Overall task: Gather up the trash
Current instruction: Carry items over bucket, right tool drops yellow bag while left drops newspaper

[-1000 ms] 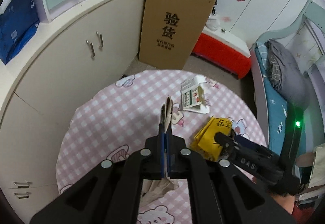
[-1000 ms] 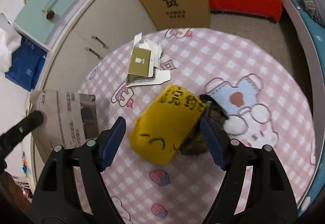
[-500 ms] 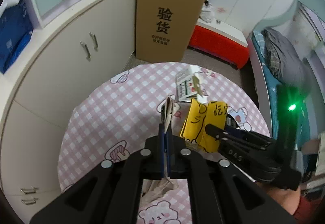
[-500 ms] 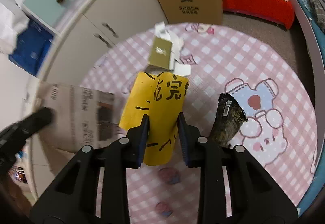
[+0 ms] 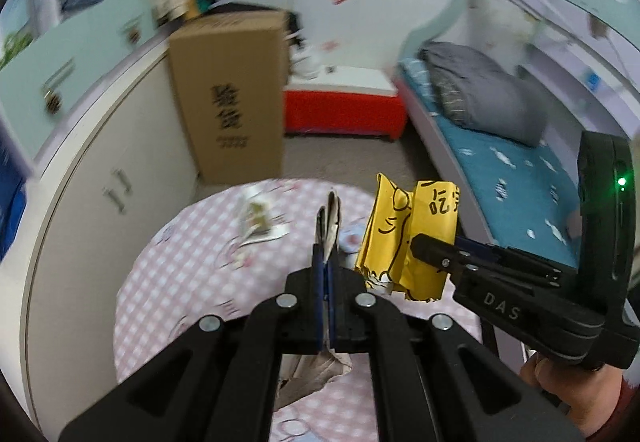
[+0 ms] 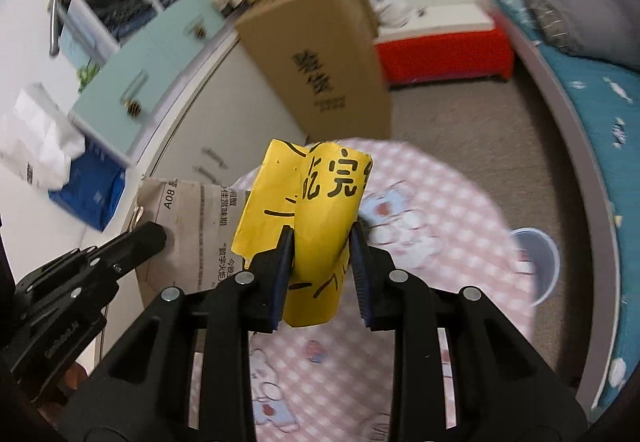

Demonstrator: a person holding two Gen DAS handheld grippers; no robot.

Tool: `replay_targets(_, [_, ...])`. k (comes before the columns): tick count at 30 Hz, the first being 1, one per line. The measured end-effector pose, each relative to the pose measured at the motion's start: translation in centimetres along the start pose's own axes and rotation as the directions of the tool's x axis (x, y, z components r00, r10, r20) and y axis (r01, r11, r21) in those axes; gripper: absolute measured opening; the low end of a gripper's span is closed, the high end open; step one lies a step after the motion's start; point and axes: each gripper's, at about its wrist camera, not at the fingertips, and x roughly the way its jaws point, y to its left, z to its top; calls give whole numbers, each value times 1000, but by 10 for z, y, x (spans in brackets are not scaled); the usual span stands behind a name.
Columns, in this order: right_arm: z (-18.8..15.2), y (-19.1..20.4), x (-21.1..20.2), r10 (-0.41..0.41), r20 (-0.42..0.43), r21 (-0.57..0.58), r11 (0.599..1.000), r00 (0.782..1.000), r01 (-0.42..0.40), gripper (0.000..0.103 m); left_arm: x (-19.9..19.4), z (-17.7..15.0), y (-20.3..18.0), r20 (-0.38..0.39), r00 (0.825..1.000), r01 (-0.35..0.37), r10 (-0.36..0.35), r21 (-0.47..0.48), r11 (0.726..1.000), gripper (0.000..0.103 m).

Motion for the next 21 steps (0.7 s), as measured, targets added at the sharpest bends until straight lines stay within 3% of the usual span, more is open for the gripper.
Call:
replay_targets(8, [11, -117, -63, -74, 73, 115, 991, 995, 66, 28, 25, 26, -118, 9, 998, 67, -68, 120, 991, 1])
replay_targets(17, [31, -260, -103, -169, 53, 181, 971, 984, 157, 28, 100, 53, -259, -80, 989, 139, -128, 161, 977, 1])
replay_targets(21, [36, -309, -115, -194, 48, 213, 960, 980, 180, 28, 133, 62, -302, -121, 983, 161, -141, 174, 972, 1])
